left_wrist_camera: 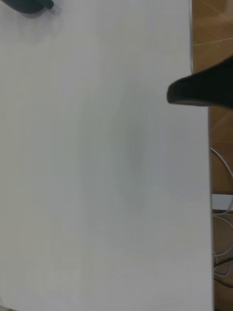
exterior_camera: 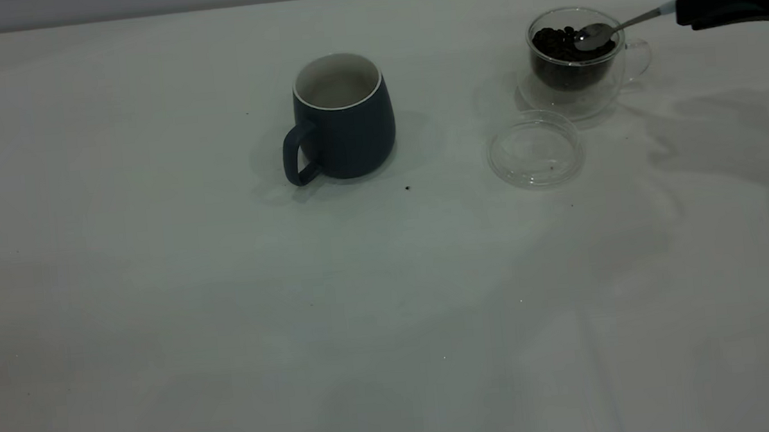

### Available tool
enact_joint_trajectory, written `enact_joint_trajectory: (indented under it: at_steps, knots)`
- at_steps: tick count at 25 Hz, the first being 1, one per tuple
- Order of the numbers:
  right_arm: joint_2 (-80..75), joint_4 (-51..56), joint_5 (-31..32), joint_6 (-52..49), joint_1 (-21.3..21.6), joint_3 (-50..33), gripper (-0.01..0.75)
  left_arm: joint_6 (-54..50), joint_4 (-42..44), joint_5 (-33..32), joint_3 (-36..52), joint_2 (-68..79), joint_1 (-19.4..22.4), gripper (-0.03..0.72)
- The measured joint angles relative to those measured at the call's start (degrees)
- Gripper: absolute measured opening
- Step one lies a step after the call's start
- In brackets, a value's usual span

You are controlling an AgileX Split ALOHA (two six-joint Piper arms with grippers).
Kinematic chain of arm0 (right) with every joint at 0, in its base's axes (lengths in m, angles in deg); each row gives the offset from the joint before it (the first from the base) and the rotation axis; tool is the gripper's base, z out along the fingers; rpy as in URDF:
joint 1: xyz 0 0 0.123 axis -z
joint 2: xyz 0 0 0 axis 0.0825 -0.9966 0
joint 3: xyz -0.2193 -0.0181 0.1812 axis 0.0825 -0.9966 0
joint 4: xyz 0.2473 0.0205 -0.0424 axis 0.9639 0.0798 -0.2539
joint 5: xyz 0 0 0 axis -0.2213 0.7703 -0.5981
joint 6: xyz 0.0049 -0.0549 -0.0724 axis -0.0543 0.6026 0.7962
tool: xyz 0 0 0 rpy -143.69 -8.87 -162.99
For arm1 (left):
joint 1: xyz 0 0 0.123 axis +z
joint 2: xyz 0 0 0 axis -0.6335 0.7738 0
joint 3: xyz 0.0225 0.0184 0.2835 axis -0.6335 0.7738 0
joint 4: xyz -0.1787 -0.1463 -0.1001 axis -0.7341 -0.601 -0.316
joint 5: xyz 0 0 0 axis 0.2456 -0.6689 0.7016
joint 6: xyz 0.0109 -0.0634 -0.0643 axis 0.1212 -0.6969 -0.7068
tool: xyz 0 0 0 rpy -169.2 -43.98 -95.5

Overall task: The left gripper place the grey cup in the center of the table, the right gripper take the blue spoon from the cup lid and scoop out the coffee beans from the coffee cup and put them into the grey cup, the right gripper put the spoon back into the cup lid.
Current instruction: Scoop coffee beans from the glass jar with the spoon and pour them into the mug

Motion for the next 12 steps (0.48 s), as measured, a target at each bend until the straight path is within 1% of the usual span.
enact_joint_trajectory:
  at_steps: [3,12]
  knots:
    - [0.0,-0.4,-2.2,-0.2,-1.4,0.6,0.111,0.0,0.0,0.0,0.0,0.0,0.0,0.497]
    - [0.0,-2.5,-4.1,-4.4,-3.5,0.8,0.111,0.0,0.0,0.0,0.0,0.0,0.0,0.497]
